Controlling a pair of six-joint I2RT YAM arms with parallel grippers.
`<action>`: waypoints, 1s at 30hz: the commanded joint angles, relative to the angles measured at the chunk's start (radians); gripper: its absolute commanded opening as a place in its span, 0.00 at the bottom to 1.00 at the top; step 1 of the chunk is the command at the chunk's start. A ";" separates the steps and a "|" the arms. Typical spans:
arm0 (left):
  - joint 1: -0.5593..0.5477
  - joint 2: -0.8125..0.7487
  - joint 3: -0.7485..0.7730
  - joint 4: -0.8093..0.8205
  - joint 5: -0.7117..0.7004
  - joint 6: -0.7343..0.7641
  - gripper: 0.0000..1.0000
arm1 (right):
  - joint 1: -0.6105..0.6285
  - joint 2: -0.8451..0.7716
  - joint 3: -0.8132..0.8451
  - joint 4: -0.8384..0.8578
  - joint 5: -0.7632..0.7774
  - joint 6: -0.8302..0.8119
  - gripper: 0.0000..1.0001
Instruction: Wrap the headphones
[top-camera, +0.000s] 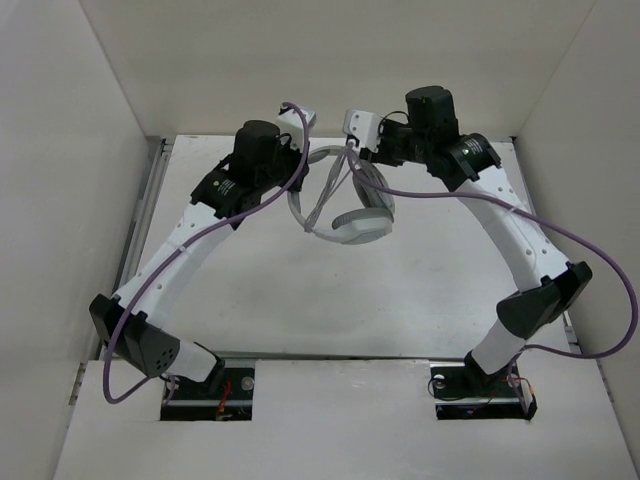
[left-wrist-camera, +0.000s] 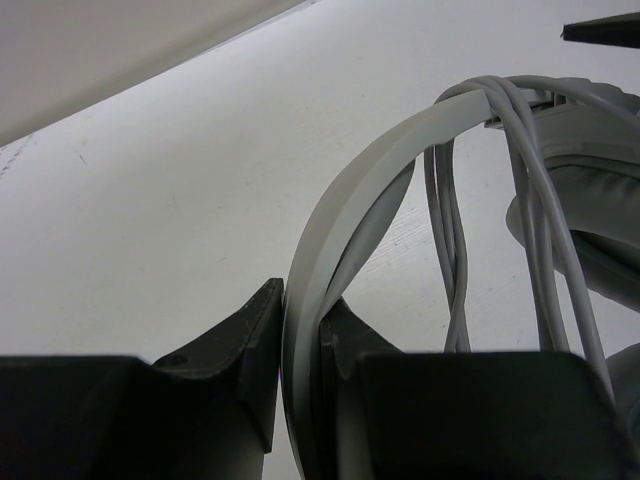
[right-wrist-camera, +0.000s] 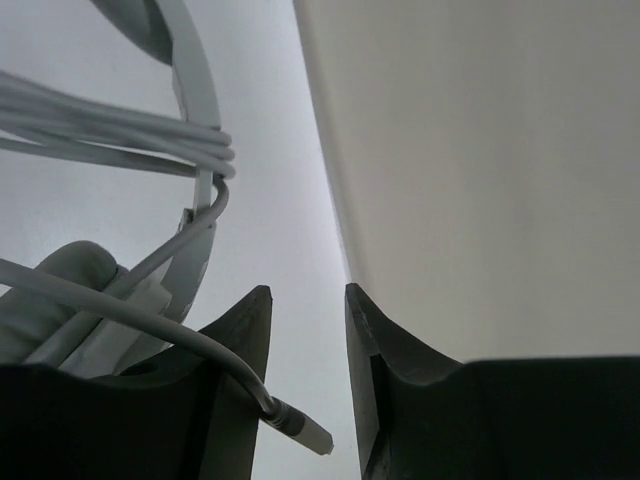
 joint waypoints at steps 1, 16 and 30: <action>-0.014 -0.080 0.011 0.034 0.062 -0.036 0.00 | -0.071 -0.030 0.042 -0.022 -0.148 0.027 0.42; -0.040 -0.098 0.017 0.008 0.088 -0.069 0.00 | -0.106 0.036 -0.001 0.024 -0.235 0.062 0.45; -0.023 -0.092 0.046 0.005 0.115 -0.112 0.00 | -0.206 0.031 -0.119 -0.048 -0.472 0.235 0.44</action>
